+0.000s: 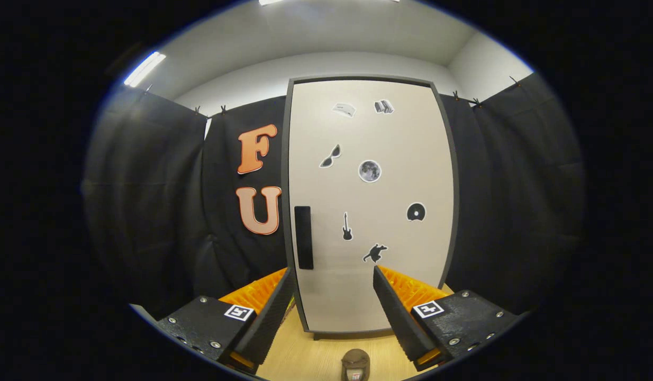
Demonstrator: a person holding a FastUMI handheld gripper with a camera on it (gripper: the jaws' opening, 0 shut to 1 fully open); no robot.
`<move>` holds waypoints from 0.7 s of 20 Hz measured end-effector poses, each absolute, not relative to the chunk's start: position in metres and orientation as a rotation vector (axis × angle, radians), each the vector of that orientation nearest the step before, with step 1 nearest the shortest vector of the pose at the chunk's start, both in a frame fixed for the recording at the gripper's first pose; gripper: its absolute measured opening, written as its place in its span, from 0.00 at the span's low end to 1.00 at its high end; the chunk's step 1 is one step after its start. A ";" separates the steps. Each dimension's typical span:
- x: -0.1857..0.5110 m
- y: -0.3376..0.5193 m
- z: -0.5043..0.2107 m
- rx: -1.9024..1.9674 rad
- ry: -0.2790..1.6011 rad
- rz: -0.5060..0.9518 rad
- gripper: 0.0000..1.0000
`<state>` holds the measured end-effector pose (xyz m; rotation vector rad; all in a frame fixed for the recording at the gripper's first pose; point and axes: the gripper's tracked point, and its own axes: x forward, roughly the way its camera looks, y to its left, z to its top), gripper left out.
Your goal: Open the shoe cabinet door, grab the shoes and put them into the shoe cabinet, then close the shoe cabinet door.
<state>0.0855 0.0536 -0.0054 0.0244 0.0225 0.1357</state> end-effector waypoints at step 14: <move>0.225 0.119 -0.018 0.025 0.059 0.218 0.94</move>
